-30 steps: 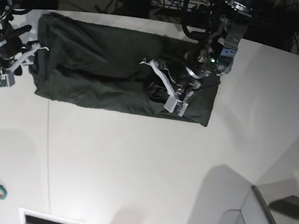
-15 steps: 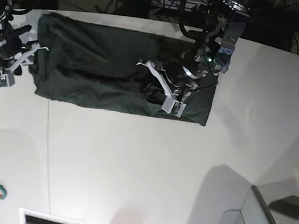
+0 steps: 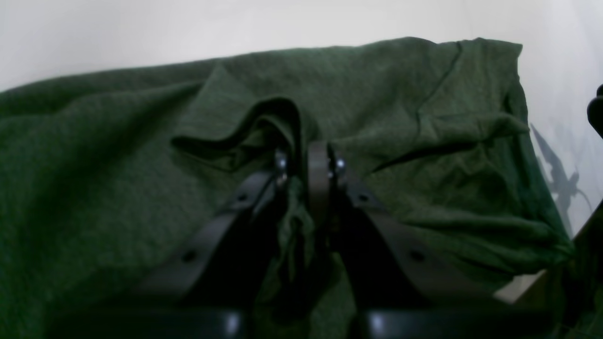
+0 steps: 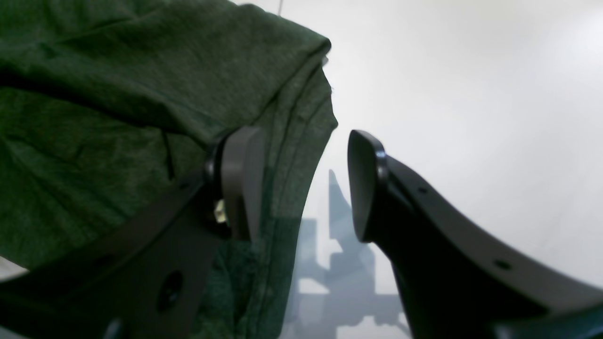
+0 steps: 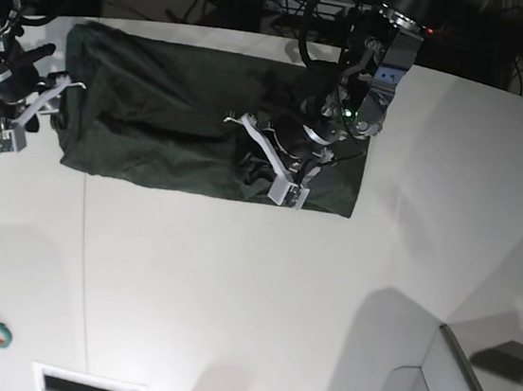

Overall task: Layout the t-shirt on the table in an organized manner, then fold the t-shirt properly
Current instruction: 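Push the shirt end with the left gripper toward the right gripper, then release the shirt with the left gripper and raise it away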

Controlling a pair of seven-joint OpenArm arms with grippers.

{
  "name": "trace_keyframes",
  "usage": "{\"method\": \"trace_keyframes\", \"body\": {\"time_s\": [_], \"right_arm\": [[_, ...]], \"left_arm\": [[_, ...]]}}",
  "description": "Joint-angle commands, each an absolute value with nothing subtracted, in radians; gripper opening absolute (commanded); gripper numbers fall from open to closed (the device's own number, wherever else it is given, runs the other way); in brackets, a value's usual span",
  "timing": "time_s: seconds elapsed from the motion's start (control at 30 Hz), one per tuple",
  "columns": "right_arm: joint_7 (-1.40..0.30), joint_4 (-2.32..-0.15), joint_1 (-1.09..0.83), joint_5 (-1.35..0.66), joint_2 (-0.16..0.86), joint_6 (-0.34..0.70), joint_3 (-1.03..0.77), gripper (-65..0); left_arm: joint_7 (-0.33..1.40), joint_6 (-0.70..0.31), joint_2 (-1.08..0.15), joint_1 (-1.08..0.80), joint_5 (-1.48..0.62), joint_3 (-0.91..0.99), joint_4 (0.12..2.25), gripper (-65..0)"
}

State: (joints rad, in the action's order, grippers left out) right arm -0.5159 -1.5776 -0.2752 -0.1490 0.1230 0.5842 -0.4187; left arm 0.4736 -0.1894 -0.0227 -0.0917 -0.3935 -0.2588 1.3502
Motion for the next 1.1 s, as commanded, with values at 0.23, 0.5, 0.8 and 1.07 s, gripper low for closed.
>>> {"method": "trace_keyframes", "body": {"time_s": [0.23, 0.5, 0.8, 1.07], "right_arm": [[-0.493, -1.598, -0.269, -0.159, 0.136, 0.587, -0.421, -37.8], [-0.493, -1.598, -0.269, -0.159, 0.136, 0.587, -0.424, -37.8], [-0.493, -1.598, -0.271, -0.159, 0.136, 0.587, -0.423, -37.8], [-0.493, -1.598, -0.271, -0.159, 0.136, 0.587, -0.421, -37.8]], "left_arm": [[0.458, -0.194, -0.021, -0.079, -0.404, -0.351, 1.363, -65.0], [0.458, -0.194, -0.016, -0.082, -0.404, -0.424, 1.362, -27.5], [0.453, -0.194, -0.018, -0.077, -0.404, -0.598, 1.374, -20.7], [0.456, -0.191, -0.047, -0.067, -0.406, -0.61, 1.449, -20.7]]}}
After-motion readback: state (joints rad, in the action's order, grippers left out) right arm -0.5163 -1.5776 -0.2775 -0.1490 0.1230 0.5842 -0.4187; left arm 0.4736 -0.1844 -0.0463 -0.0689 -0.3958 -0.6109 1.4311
